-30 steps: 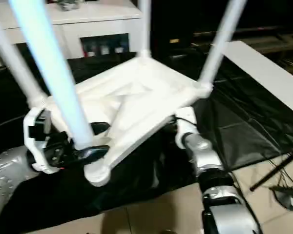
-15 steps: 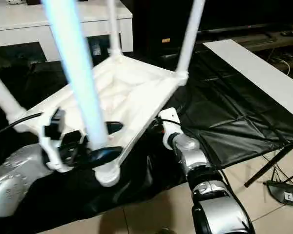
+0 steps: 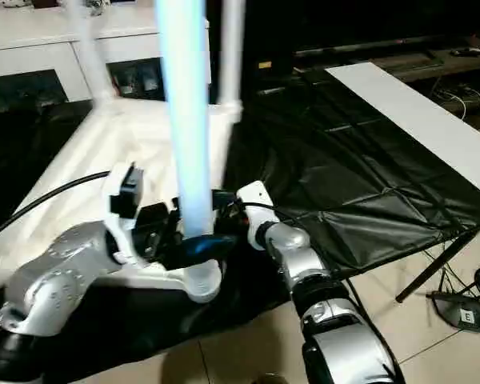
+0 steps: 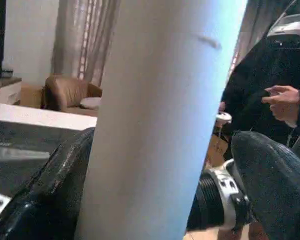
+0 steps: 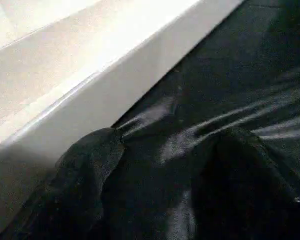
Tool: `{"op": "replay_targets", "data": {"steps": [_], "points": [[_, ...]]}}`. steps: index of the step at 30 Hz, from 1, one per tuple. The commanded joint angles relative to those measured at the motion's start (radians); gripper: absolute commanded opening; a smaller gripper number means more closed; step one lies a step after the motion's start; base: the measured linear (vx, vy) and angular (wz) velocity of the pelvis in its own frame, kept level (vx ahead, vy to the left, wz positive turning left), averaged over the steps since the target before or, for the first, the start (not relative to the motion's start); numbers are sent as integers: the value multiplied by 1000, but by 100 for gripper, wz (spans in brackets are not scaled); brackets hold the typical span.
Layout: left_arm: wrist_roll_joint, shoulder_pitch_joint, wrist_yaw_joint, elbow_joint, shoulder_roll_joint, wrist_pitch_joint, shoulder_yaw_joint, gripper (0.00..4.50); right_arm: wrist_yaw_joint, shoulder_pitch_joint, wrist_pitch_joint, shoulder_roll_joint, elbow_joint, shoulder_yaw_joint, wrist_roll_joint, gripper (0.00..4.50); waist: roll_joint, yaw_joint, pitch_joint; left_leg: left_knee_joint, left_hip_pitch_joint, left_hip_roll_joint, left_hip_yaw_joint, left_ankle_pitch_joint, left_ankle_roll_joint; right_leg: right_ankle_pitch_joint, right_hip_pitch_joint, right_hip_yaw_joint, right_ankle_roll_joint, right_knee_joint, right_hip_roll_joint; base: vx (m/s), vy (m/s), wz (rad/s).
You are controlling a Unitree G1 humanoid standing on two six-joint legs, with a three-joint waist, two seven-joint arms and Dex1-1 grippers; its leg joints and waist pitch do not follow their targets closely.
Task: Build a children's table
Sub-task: Rotate table base
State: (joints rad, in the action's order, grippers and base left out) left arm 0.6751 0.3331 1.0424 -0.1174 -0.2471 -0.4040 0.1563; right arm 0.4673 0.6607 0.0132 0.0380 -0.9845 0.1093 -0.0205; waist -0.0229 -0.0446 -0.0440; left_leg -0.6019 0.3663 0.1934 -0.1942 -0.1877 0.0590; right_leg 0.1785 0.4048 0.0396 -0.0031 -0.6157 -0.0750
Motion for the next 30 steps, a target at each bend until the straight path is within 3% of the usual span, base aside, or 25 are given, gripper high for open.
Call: {"op": "replay_targets", "data": {"steps": [1,7,11,12,13,16,22,23,24,26,29,30], "points": [[-47,39,-31,46,28,49,20,448,56,-6,-16,-49,4,44,-11,369,-3,11,58,69,-7,27,14,-278,-20,215,-48,-32,-262,73,-46,0,0,0],[-238,131,-154,252,57,239,13,448,-17,4,-27,-35,-13,15,-25,369,-1,13,62,68,-6,27,15,-260,-28,184,-52,-31,-262,72,-49,0,0,0],[-305,171,-211,331,52,304,9,448,-41,4,-28,-18,-9,-5,-17,369,0,11,60,69,-5,25,17,-282,-26,234,-51,-31,-246,77,-49,0,0,0],[-356,198,-251,382,44,348,12,448,-49,-3,-27,-3,3,-16,-8,369,1,12,58,70,-6,24,18,-289,-26,262,-49,-30,-236,84,-49,0,0,0],[-380,213,-268,414,46,371,8,448,-52,-7,-27,3,8,-21,-6,369,-1,15,60,68,-12,27,16,-299,-21,260,-44,-31,-240,82,-50,0,0,0],[-449,251,-306,498,42,439,17,448,-59,-27,-25,31,38,-46,4,369,2,16,58,70,-7,25,19,-310,-19,292,-47,-29,-224,84,-50,0,0,0],[-533,322,-385,633,53,514,36,448,-80,-73,-20,87,122,-103,37,369,3,35,61,71,-8,25,17,-294,-23,270,-45,-31,-221,85,-50,0,0,0],[-549,337,-406,660,55,524,39,448,-82,-91,-15,102,153,-114,43,369,-1,36,61,71,-10,25,17,-297,-22,271,-44,-31,-220,86,-50,0,0,0],[-563,351,-428,685,59,531,37,448,-83,-107,-8,113,179,-125,51,369,4,39,61,70,-10,24,16,-291,-26,260,-44,-31,-212,88,-47,0,0,0],[-590,372,-468,727,67,548,33,448,-81,-135,5,128,228,-138,60,369,1,42,62,70,-2,22,17,-266,-32,241,-51,-30,-212,85,-49,0,0,0],[-643,400,-547,788,71,573,34,448,-74,-174,23,148,298,-150,68,369,6,45,64,67,-3,21,15,-259,-41,221,-49,-30,-216,87,-48,0,0,0],[-665,411,-580,814,71,583,37,448,-69,-193,34,158,336,-155,73,369,5,44,65,67,1,20,17,-249,-45,212,-54,-29,-215,86,-49,0,0,0]]}}
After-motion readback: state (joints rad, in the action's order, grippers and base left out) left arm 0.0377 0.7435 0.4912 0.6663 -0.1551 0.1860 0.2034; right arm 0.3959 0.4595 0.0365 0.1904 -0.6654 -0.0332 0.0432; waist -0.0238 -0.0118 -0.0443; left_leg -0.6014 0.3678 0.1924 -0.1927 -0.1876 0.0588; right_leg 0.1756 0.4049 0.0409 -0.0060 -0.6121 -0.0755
